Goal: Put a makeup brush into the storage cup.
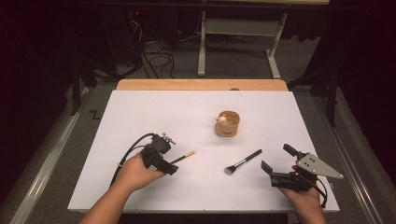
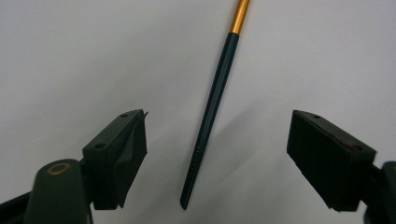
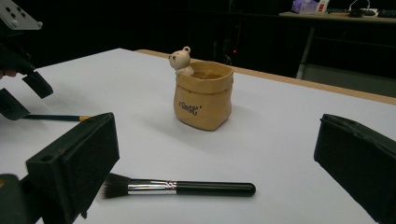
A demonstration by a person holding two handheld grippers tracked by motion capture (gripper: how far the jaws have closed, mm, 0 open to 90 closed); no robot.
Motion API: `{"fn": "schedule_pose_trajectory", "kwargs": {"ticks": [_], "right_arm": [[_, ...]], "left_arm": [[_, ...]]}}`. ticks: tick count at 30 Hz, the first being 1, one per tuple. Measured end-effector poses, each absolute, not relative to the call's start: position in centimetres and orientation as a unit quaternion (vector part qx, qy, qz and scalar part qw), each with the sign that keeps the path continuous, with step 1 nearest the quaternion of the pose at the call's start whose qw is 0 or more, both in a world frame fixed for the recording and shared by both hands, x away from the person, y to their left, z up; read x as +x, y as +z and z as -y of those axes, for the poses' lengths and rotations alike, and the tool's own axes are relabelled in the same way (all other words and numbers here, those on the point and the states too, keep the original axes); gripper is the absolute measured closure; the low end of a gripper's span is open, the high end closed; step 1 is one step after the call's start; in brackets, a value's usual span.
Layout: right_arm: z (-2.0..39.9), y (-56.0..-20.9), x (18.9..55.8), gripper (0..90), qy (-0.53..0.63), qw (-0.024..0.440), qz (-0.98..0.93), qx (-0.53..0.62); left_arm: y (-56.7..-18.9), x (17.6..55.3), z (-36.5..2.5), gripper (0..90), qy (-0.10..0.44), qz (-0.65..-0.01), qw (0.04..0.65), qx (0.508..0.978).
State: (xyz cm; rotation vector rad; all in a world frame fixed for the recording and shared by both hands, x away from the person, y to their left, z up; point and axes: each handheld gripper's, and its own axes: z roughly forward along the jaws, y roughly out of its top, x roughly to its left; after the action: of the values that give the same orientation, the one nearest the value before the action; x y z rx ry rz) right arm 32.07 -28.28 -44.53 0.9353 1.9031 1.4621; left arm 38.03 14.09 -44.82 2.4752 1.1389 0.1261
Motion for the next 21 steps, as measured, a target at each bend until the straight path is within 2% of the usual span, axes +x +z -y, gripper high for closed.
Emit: {"fn": "schedule_pose_trajectory", "kwargs": {"ticks": [8, 21], "right_arm": [[28.31, -44.54, 32.08, 0.9, 0.546, 0.279, -0.71, 0.347], [28.33, -44.52, 32.07, 1.1, 0.547, 0.277, -0.709, 0.349]], "left_arm": [[-44.95, 38.48, -14.01, 32.8, 0.035, -0.405, 0.21, 0.889], [-45.23, 38.77, -14.1, 43.8, 0.036, -0.406, 0.207, 0.889]]}}
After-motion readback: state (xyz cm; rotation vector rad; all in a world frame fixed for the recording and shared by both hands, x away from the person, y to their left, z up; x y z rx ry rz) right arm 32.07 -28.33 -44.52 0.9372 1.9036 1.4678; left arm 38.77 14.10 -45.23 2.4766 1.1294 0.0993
